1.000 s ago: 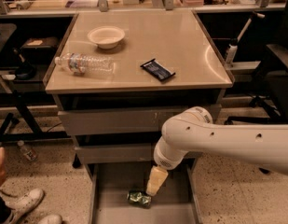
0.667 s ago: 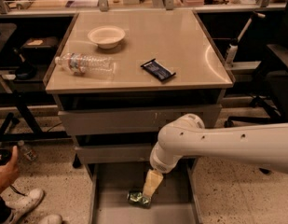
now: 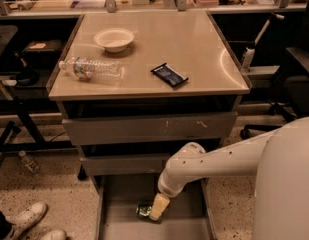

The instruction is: Pick green can from bottom drawer and place on counter

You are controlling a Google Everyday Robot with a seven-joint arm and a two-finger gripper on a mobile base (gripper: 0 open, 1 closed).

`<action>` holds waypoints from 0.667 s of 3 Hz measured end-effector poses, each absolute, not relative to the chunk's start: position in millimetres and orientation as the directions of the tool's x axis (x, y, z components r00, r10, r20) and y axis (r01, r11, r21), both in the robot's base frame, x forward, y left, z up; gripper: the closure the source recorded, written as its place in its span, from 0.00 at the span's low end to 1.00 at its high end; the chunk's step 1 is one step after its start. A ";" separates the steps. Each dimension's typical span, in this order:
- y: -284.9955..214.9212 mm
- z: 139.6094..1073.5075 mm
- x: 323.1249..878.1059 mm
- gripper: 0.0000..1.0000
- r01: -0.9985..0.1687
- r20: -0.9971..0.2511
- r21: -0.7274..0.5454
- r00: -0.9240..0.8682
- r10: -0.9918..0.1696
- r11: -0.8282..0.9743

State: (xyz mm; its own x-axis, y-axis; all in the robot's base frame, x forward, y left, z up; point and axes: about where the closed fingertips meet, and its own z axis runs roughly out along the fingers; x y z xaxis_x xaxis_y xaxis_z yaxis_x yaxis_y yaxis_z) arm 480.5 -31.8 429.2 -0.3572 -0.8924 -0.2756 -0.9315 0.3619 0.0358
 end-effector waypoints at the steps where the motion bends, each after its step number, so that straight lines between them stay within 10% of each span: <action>1: -31.8 429.2 480.5 0.00 -0.932 -0.276 0.036 -0.357 -0.892 0.362; 2: -42.1 407.6 487.8 0.00 -0.927 -0.330 0.043 -0.365 -0.871 0.372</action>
Offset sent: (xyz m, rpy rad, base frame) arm 0.0278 -0.0376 -0.0675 0.1844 -0.0508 -0.0456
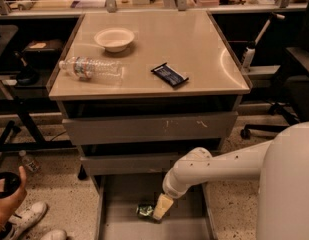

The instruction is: Pick green can from bottom drawer and place on counter

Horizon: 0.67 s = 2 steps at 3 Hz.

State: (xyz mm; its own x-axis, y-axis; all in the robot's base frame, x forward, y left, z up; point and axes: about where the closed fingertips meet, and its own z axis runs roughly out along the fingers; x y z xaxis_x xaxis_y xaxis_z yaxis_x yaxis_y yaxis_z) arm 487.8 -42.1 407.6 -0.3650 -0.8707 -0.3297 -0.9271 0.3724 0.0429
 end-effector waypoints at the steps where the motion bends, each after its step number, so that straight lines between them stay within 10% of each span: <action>1: -62.8 375.2 500.0 0.00 -0.920 -0.395 0.054 -0.378 -0.838 0.389; 2: -73.9 341.9 504.0 0.00 -0.923 -0.449 0.073 -0.368 -0.814 0.377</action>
Offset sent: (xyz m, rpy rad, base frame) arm 0.0242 -0.0484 -0.0962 0.2116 -0.0190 -0.0372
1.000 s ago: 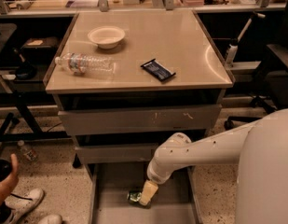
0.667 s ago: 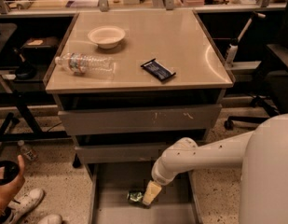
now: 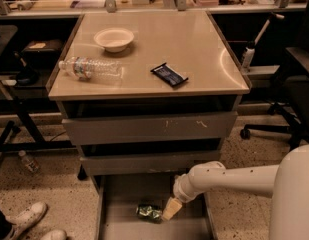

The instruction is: Pick green can from bottom drawer and place on counter

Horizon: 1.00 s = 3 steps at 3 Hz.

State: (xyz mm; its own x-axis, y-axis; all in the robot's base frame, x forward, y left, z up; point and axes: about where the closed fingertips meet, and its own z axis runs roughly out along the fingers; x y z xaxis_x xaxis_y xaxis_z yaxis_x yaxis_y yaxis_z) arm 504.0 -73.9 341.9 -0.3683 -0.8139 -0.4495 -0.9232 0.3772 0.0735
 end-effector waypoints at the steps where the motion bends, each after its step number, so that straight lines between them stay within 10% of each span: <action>1: -73.9 341.7 504.0 0.00 -0.923 -0.449 0.074 -0.369 -0.814 0.377; 3: -59.9 230.5 495.3 0.00 -0.927 -0.480 0.158 -0.374 -0.793 0.341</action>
Offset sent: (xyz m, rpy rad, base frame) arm -0.0109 0.0069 -0.0991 0.0331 0.1120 0.0052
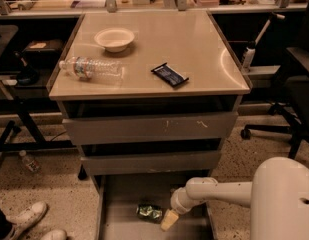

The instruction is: Pick green can from bottom drawer and place on counter

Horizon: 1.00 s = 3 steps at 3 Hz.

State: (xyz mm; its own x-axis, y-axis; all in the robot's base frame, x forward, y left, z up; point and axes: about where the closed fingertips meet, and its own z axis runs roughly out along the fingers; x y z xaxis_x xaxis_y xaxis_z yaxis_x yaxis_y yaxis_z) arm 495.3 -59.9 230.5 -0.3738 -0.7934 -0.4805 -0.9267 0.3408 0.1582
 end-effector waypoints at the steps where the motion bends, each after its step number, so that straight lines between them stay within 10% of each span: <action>1: -59.1 227.6 493.8 0.00 -0.927 -0.481 0.161 -0.374 -0.793 0.339; 3: -28.6 209.0 495.4 0.00 -0.960 -0.538 0.170 -0.280 -0.795 0.223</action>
Offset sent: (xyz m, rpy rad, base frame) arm -0.0078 0.0176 -0.0135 0.0398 -0.0017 0.1158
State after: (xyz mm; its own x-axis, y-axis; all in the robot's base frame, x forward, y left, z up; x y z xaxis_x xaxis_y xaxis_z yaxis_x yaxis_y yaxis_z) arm 495.4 -28.6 209.0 -0.2800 -0.7948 -0.5385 -0.9599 0.2228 0.1702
